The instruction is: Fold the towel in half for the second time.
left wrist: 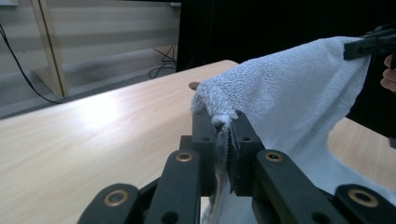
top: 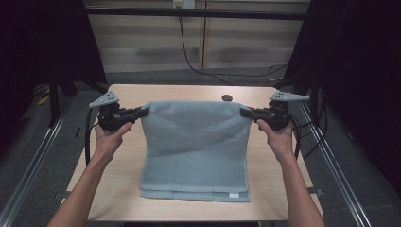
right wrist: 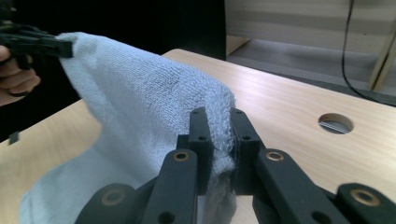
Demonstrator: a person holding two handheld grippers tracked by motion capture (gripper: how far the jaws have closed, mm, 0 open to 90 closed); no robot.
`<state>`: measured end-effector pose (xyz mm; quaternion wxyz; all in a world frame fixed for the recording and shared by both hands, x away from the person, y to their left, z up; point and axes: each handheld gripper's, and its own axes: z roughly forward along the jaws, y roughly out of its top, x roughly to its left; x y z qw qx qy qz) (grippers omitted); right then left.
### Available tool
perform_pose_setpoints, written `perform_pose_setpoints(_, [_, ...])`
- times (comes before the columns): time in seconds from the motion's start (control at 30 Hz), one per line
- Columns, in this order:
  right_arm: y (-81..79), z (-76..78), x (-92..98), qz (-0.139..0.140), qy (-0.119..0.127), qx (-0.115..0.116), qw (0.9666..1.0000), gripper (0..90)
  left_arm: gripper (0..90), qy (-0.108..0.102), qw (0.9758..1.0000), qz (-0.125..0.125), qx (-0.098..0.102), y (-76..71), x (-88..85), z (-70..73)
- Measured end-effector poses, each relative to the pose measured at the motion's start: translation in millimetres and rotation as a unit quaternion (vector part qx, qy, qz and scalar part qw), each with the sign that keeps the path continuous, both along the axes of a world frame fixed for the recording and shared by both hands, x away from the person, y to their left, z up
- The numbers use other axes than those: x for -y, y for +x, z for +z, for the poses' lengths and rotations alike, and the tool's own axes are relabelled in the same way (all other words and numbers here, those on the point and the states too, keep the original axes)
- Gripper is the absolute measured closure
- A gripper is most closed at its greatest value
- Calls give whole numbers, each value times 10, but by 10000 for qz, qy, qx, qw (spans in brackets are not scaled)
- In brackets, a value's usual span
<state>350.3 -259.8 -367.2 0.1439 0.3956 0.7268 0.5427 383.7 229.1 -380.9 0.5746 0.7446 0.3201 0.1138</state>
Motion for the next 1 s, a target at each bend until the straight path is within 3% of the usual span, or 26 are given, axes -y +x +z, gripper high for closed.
perform_pose_setpoints(0.23, [-247,-57,-20,192,-87,62,9998,820,838,-51,9999,-136,12,-228,-74,-106])
perform_pose_setpoints(0.53, [-578,-120,-114,437,-398,21,9983,820,838,-117,9997,-204,-97,-516,-158,-230])
perform_pose_setpoints(0.9, [-957,-423,-112,557,-389,-239,9974,816,836,212,9978,-514,-363,-871,-193,-486])
perform_pose_setpoints(1.0, [-1067,-526,-123,555,-414,-351,9970,810,834,291,9966,-562,-530,-961,-203,-605])
